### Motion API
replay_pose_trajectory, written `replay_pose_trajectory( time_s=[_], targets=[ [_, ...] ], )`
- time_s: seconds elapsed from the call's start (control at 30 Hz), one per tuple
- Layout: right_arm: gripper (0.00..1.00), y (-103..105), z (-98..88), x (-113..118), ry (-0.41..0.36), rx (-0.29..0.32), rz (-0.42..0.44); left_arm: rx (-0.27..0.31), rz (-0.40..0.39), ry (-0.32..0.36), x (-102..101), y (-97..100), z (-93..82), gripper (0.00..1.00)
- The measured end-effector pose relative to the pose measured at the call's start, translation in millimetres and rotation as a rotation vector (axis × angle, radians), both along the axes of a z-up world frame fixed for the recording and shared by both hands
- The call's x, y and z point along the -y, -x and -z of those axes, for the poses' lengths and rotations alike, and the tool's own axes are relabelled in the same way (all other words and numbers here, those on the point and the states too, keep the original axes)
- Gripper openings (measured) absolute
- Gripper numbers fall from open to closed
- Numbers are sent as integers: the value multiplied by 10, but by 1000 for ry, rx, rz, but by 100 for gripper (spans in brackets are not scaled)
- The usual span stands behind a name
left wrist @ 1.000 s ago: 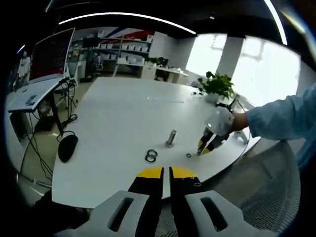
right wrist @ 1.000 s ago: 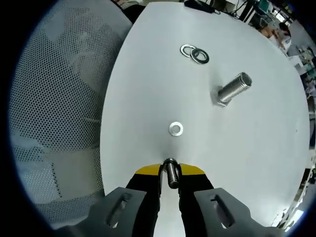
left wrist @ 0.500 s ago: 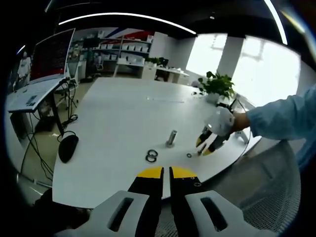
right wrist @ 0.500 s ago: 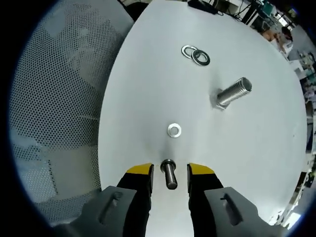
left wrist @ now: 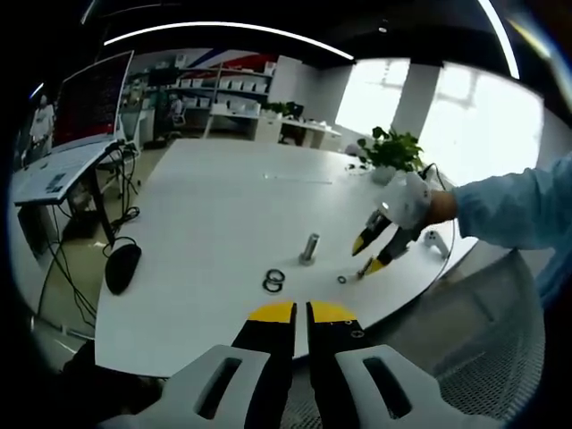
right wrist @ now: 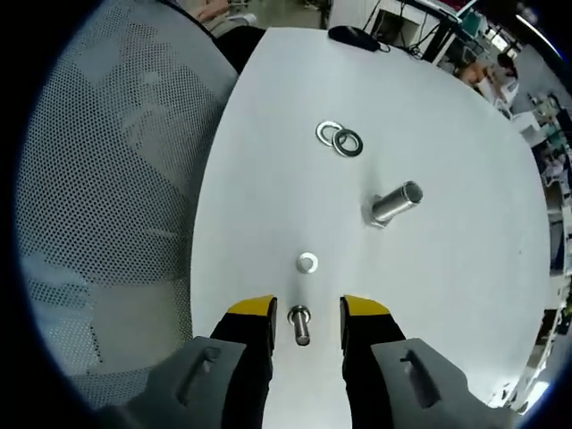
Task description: Place the washer onto the threaded stud by aligning its center hole with the stud, sliding it down to the base, and recovering from edge contact or off-axis alignment until the washer reaches the visible bottom stop.
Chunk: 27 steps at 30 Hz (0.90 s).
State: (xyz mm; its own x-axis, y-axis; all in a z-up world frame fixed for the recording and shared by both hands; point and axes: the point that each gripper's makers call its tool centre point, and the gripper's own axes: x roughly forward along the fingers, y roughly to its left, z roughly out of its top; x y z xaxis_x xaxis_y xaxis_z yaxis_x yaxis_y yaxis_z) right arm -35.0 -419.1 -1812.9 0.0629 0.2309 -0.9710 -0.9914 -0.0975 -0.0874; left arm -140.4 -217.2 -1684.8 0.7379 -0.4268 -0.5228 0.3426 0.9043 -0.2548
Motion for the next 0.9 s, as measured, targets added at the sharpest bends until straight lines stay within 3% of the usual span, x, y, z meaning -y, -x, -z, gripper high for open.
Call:
replay_pose_trajectory(
  time_s=[0.5, 0.9],
  targets=[
    [28, 28, -32, -174, -45, -41, 22, -2, 1, -1, 1, 2, 4, 2],
    [25, 61, 75, -306, -46, -79, 45, 1, -3, 2, 1, 4, -4, 2]
  ],
)
